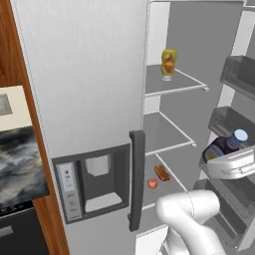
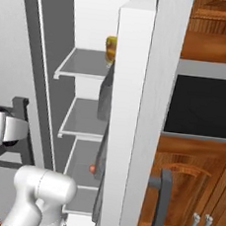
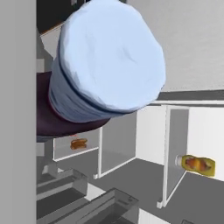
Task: Place the condiment bottle and mustard from the counter to the top shelf of the fridge. If the existing items in the fridge are on the top shelf, move them to other shelves.
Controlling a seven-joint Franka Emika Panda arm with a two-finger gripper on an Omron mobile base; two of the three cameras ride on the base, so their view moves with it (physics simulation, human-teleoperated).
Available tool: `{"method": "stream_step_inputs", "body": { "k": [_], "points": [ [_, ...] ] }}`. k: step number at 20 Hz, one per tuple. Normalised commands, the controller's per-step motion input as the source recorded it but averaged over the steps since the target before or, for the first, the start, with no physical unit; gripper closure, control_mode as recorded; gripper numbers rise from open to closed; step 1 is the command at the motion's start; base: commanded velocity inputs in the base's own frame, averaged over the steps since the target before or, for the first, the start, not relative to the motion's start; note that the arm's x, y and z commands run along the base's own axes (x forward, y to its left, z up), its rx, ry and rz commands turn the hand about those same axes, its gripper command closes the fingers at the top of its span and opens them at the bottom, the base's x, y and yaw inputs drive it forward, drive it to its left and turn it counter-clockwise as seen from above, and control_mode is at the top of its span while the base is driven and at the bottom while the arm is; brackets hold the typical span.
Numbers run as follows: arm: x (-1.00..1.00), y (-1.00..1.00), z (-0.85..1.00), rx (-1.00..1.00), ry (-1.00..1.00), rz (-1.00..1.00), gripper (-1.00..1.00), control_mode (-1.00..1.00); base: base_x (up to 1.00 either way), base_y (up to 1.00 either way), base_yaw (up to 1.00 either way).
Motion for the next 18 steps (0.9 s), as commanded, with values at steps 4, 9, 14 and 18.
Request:
{"method": "stream_step_inputs", "body": {
  "k": [4,9,14,18],
  "points": [
    [0.0,0.0,0.0,0.0,0.0,0.0,1.0,1.0,0.39,-0.23,0.0],
    [0.0,0.0,0.0,0.0,0.0,0.0,1.0,1.0,0.54,-0.08,0.0],
    [0.0,0.0,0.0,0.0,0.0,0.0,1.0,1.0,0.4,-0.24,0.07],
    [0.0,0.0,0.0,0.0,0.0,0.0,1.0,1.0,0.23,-0.31,0.14]
  ]
}}
